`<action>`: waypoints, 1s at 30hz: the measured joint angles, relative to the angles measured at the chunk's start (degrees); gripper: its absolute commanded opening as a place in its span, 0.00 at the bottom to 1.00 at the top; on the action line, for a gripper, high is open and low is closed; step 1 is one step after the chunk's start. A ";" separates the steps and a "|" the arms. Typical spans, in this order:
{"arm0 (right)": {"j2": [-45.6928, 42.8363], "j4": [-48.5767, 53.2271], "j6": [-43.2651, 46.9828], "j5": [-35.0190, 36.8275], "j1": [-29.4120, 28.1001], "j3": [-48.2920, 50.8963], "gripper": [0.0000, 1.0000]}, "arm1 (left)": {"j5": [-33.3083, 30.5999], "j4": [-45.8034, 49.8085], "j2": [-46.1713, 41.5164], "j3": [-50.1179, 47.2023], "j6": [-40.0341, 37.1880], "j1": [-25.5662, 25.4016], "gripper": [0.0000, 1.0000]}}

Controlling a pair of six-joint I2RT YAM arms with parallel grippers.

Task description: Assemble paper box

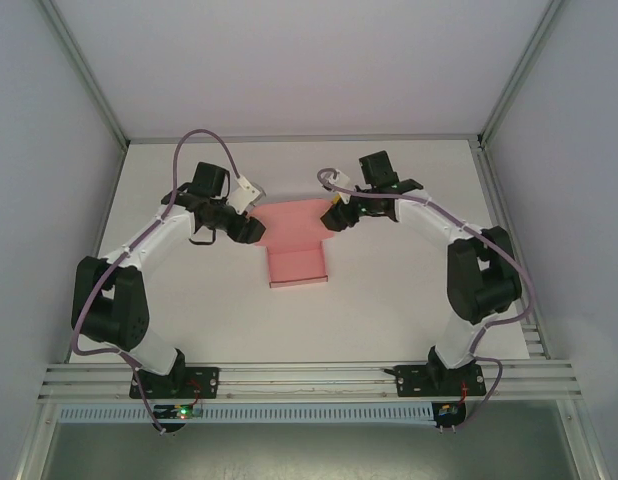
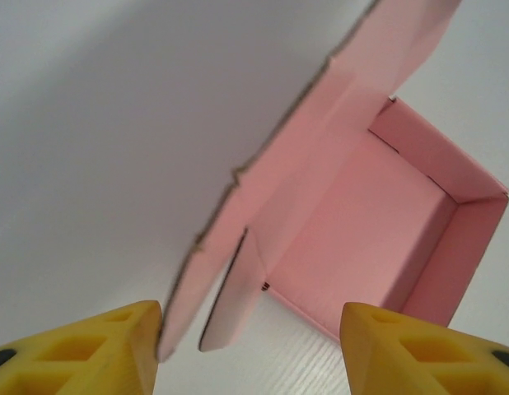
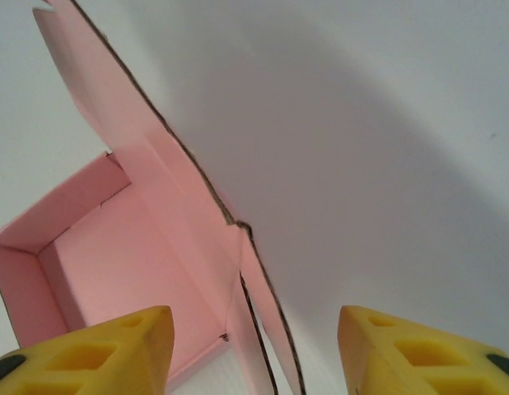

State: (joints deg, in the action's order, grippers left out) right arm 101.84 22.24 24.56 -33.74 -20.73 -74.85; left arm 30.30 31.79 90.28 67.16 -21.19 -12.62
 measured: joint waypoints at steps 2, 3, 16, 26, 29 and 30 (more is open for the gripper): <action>1.36 1.57 1.25 0.00 -0.44 -1.14 0.49 | 0.35 0.48 0.13 0.00 -0.44 0.00 0.54; 1.88 2.08 1.77 0.00 -0.63 -1.53 0.46 | 0.48 0.70 0.31 0.00 -0.63 0.00 0.51; 2.56 4.11 0.87 5.11 -3.15 -2.67 0.06 | 0.74 0.33 2.99 1.62 2.10 -0.15 0.00; -1.60 -6.40 -22.34 31.76 -12.22 1.16 0.01 | -14.69 -9.18 1.14 -0.42 19.15 -5.51 0.00; -1.84 -10.86 -32.06 43.89 -16.52 2.78 0.00 | -21.38 -11.50 0.70 -0.92 25.57 -8.00 0.00; -1.81 -12.83 -35.32 47.89 -17.90 3.63 0.00 | -23.17 -12.61 0.70 -0.96 27.67 -8.50 0.00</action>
State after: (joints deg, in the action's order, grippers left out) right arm 100.03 9.41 -10.76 14.15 -38.63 -71.22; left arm 7.14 19.18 90.98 66.19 6.48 -21.12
